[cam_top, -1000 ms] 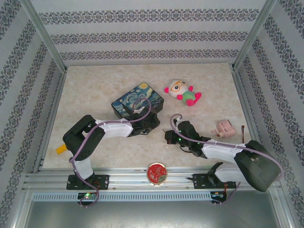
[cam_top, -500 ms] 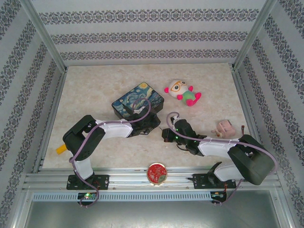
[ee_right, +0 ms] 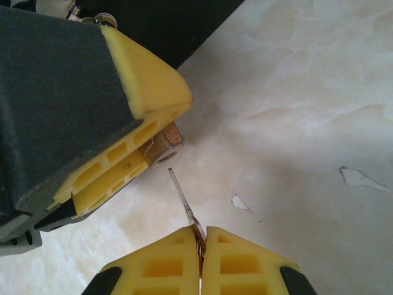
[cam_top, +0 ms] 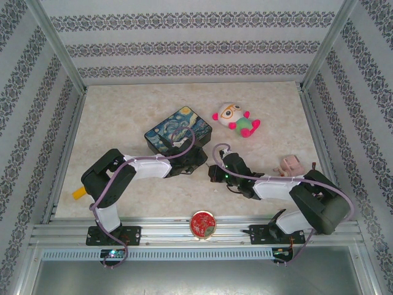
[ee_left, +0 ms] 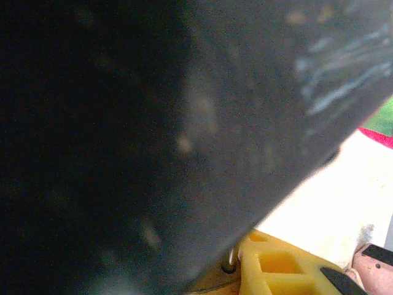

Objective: Unlock the padlock with the key

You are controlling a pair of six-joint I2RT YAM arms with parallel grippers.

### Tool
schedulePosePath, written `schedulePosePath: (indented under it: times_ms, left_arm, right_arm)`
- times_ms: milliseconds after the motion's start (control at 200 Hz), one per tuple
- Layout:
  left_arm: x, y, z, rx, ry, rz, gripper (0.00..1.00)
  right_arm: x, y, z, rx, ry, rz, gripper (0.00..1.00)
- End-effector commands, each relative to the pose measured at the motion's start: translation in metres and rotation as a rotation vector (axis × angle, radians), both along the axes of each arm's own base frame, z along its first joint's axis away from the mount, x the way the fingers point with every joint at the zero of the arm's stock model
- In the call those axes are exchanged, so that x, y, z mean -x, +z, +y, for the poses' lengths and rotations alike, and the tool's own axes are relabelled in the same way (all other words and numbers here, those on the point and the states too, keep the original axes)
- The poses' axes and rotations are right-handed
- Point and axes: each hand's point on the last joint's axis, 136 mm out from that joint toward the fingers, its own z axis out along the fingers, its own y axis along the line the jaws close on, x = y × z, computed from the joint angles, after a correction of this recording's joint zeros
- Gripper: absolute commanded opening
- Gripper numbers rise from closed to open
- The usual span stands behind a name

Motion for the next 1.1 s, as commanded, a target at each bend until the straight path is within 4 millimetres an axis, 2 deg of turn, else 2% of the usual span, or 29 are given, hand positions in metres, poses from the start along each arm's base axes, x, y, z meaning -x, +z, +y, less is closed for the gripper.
schedulePosePath:
  times_ms: [0, 450, 889, 1094]
  left_arm:
    - [0.005, 0.005, -0.019, 0.121, -0.014, 0.022, 0.24]
    - [0.006, 0.006, -0.017, 0.128, -0.006, 0.016, 0.24]
    - [0.004, 0.008, -0.014, 0.138, 0.008, 0.004, 0.24]
    - [0.004, 0.008, -0.014, 0.149, 0.011, 0.001, 0.24]
  right_arm:
    - [-0.012, 0.013, 0.01, -0.023, -0.006, -0.047, 0.0]
    - [-0.016, 0.003, 0.014, -0.042, -0.026, -0.029, 0.0]
    - [-0.003, 0.004, -0.002, -0.04, -0.037, -0.057, 0.0]
    - [-0.003, 0.002, -0.004, -0.028, -0.042, -0.057, 0.0]
